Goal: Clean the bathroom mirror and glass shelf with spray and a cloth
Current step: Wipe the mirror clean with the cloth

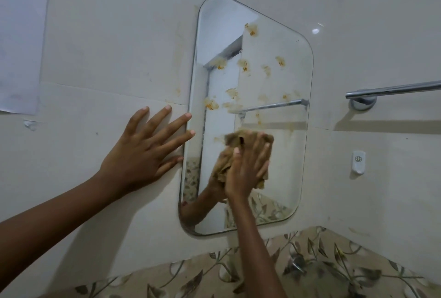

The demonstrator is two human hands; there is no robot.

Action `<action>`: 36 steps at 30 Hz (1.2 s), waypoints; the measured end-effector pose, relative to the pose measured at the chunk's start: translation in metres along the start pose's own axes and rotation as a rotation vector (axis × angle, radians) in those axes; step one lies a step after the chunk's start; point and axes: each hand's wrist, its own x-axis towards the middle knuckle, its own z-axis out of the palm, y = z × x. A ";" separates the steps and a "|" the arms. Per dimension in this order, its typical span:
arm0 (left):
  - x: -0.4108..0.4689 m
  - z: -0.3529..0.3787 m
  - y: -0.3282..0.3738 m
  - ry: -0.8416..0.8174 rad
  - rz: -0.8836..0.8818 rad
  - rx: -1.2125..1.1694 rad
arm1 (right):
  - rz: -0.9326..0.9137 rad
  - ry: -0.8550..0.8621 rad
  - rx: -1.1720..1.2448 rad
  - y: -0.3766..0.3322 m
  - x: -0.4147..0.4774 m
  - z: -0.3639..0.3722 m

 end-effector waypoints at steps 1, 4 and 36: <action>0.000 -0.001 0.000 -0.009 -0.005 -0.007 | -0.082 -0.038 -0.019 -0.011 -0.009 0.003; 0.001 -0.004 0.001 -0.033 -0.013 -0.047 | -0.274 -0.172 -0.052 -0.031 -0.044 0.008; 0.001 -0.002 0.001 -0.041 -0.003 -0.028 | 0.060 -0.028 -0.052 -0.034 0.109 -0.007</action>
